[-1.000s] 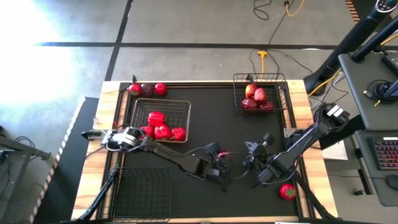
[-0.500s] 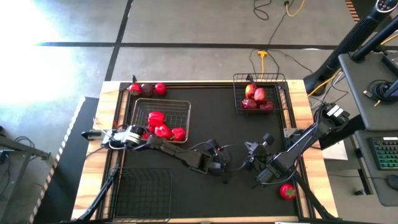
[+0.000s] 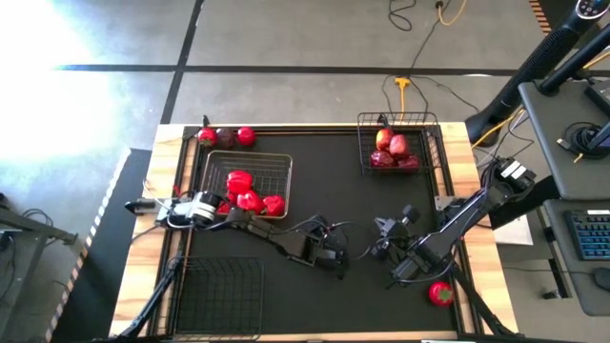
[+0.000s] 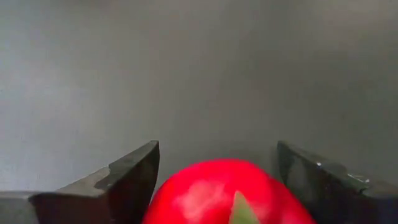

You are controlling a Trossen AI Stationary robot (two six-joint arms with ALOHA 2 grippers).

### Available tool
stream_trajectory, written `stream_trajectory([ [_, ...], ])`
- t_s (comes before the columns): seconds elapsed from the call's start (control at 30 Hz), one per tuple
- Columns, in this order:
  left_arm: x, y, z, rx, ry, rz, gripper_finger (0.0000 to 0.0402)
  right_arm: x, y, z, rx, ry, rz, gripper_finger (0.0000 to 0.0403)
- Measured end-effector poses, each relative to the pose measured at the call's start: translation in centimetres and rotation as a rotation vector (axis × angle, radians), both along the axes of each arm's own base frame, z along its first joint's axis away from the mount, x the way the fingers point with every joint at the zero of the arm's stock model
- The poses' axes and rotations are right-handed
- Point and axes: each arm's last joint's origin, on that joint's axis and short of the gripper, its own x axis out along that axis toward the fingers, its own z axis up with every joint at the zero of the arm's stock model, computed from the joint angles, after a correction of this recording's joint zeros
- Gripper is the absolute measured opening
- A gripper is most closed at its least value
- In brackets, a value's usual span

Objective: Sort produce into baskets
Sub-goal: Put the center tomato into the left black basket

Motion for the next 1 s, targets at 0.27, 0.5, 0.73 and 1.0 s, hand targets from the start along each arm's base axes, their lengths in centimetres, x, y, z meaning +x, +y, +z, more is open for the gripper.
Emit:
stream_trajectory([
  [0.27, 0.3, 0.0, 1.4, 0.01, -0.029, 0.011, 0.0305, 0.0, 0.0, 0.0, 0.014, 0.009, -0.001, 0.0009],
  [0.5, 0.1, -0.2, 3.0, 0.044, -0.032, 0.049, 0.0325, 0.0, 0.0, 0.0, 0.013, 0.011, 0.001, 0.0009],
  [0.73, -0.6, -0.5, 2.8, 0.024, -0.006, 0.099, 0.0334, 0.0, 0.0, -0.1, 0.021, 0.011, -0.002, 0.0009],
  [1.0, -1.3, -0.5, 1.3, -0.006, 0.006, 0.128, 0.0334, 0.0, 0.1, -0.1, 0.025, 0.006, -0.003, 0.0009],
])
